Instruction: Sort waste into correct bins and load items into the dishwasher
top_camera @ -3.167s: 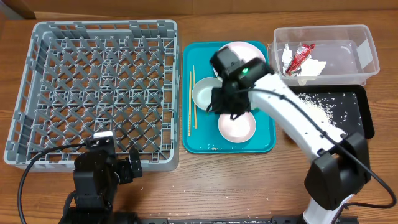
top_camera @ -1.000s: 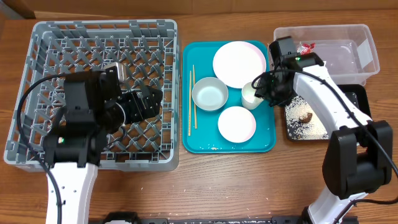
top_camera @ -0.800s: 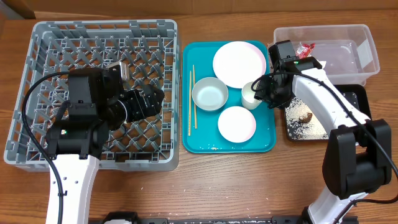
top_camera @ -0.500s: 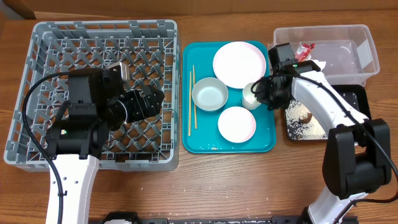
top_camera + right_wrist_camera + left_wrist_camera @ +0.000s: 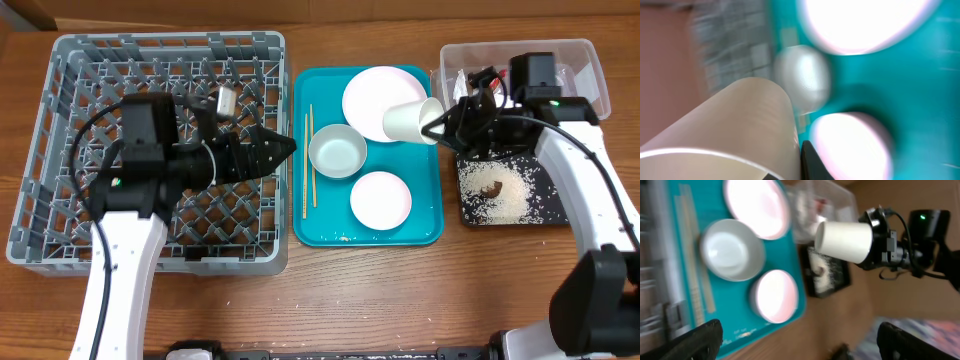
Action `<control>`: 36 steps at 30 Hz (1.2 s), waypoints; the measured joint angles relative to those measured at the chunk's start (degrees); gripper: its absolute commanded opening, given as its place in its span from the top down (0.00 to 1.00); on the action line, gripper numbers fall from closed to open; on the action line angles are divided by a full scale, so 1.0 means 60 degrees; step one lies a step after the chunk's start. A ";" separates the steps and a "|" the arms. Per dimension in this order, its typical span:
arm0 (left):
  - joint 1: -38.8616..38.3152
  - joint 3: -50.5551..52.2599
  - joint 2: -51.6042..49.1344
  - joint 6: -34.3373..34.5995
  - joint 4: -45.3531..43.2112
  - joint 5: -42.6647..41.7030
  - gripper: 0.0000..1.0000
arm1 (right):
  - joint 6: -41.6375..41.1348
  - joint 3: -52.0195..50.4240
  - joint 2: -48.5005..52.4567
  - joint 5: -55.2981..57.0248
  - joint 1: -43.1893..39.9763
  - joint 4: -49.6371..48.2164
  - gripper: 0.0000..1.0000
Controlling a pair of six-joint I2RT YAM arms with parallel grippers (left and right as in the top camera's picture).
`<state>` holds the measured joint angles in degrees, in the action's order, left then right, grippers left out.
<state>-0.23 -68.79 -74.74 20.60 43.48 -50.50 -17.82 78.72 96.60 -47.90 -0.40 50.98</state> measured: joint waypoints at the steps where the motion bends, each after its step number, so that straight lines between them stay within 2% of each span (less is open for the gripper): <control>1: 0.0000 -0.0004 -0.0284 0.0004 -0.0295 -0.0678 0.00 | 0.0229 0.0040 -0.0135 -0.0772 0.0051 -0.0022 0.96; 5: -0.0025 -0.0033 -0.1464 0.0193 -0.1464 -0.3289 0.00 | 0.0696 0.0036 -0.0146 -0.2539 0.0758 -0.0382 0.96; 9: -0.0280 -0.0033 -0.1858 0.0291 -0.1537 -0.4382 0.00 | 0.0820 0.0036 -0.0146 -0.3238 0.1537 -0.0780 0.96; 13: -0.0452 -0.0033 -0.1861 0.0306 -0.1585 -0.4874 0.00 | 0.0557 0.0022 -0.0146 -0.3504 0.2299 -0.1647 0.96; 18: -0.0448 -0.0033 -0.1861 0.0484 -0.1581 -0.5388 0.00 | -0.0729 0.0000 -0.0146 -0.3300 0.2958 -0.3118 0.96; 24: -0.0448 -0.0033 -0.1869 0.0579 -0.1501 -0.5850 0.16 | -0.1668 -0.0004 -0.0146 -0.2954 0.3599 -0.3858 0.96; 30: -0.0448 -0.0033 -0.1869 0.0579 -0.1475 -0.5909 0.14 | -0.1993 -0.0004 -0.0015 -0.3133 0.3741 -0.3985 0.96; 33: -0.0441 -0.0029 -0.1869 0.0583 -0.1464 -0.5909 0.23 | -0.2029 -0.0004 0.0011 -0.3122 0.3861 -0.3996 0.96; 36: -0.0415 -0.0022 -0.1905 0.0667 -0.1468 -0.6011 0.59 | -0.2029 0.0000 0.0011 -0.3279 0.3832 -0.3996 0.96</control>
<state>-2.72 -68.93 -86.17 24.60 34.68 -86.56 -30.00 78.72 96.66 -67.57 22.59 27.00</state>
